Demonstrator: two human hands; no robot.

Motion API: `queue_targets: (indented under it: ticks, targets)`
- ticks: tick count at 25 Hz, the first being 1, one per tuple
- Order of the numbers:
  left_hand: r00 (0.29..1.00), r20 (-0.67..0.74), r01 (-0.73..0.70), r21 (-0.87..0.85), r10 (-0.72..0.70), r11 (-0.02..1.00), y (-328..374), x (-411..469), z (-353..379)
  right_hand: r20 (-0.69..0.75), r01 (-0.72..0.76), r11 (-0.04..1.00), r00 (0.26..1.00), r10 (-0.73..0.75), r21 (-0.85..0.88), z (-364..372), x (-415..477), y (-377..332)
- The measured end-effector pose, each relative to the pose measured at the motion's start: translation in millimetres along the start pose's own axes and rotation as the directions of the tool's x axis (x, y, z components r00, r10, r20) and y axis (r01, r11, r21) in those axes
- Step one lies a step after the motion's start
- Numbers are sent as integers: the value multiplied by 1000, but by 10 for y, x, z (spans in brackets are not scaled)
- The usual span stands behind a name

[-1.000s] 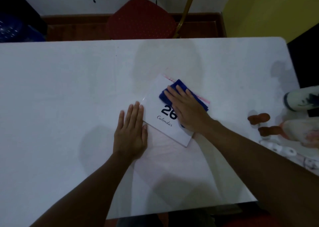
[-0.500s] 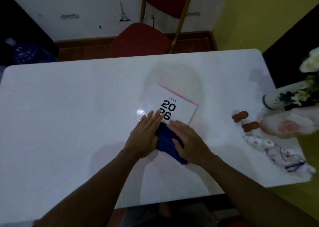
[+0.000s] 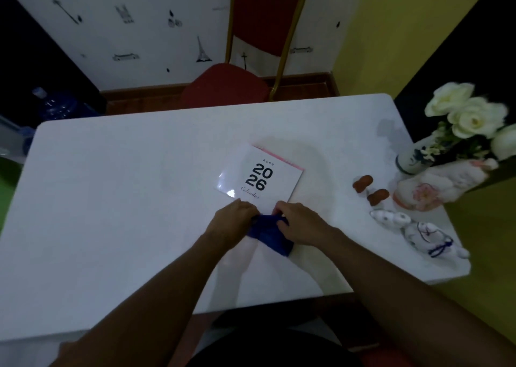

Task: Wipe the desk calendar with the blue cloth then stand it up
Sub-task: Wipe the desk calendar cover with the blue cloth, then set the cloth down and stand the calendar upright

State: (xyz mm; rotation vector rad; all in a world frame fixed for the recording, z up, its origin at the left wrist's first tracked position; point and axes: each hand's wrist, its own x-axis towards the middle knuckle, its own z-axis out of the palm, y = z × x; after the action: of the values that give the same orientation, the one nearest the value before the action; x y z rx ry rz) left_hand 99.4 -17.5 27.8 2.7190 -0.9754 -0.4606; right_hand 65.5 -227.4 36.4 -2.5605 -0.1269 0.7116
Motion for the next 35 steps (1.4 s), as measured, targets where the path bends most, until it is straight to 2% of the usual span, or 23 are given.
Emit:
queue_targets:
  ticks: [2,3,5,6,7,8,9,10,11,12,14,17,19,22,23,25,28,30,32,35]
  targets:
    - [999,-43,-5,-38,3,999,70,-199,-87,-1,104,974,994,-107,-200,-15,-161,6]
    - [992,-118,-35,-9,34,999,89,-324,-87,-79,173,938,976,-205,-300,3,-258,8]
    - [959,-262,-109,21,111,994,129,-560,-25,-256,293,856,868,-425,-426,137,-460,43]
    - [944,-290,-160,19,158,987,141,-657,49,-300,324,824,818,-490,-464,254,-565,73]
    - [948,-257,-195,-1,188,981,154,-757,149,-288,352,787,791,-540,-506,411,-668,111]
    - [973,-157,-179,-32,171,983,177,-834,250,-218,383,760,802,-556,-525,578,-765,150]
    - [994,17,-107,-49,108,993,214,-897,339,-133,403,760,836,-532,-510,747,-836,188]
    - [981,189,-26,-48,34,999,243,-945,445,-76,395,786,872,-484,-475,893,-878,217]
    - [959,283,44,-37,-32,998,254,-960,554,-70,358,820,900,-430,-446,990,-886,237]
    - [951,301,86,-33,-73,996,254,-958,653,-88,307,850,922,-377,-427,1040,-867,245]
    - [948,300,114,-8,-106,994,248,-929,739,-95,237,876,949,-302,-420,1057,-793,249]
    - [947,304,92,58,-105,994,206,-886,770,-56,235,852,954,-293,-468,1043,-725,282]
    - [944,314,94,42,-102,995,185,-864,786,-44,242,855,955,-294,-458,1021,-727,261]
    - [956,279,111,-50,-93,993,138,-781,692,-151,221,922,949,-279,-317,920,-672,182]
    - [967,233,129,-90,-105,988,108,-730,622,-232,182,961,945,-229,-208,867,-614,151]
    - [978,134,184,-184,-160,966,30,-584,439,-335,64,996,941,-41,60,706,-447,100]
    - [967,15,245,-313,-253,918,-141,-272,192,-292,-162,914,914,280,372,438,-106,60]
    - [949,-24,279,-393,-313,876,-269,-45,66,-261,-273,821,857,444,501,291,123,39]
    - [923,13,349,-452,-386,821,-411,189,0,-261,-321,771,811,524,550,223,293,28]
    - [861,174,498,-479,-478,723,-610,494,-6,-251,-344,747,792,556,570,235,430,21]
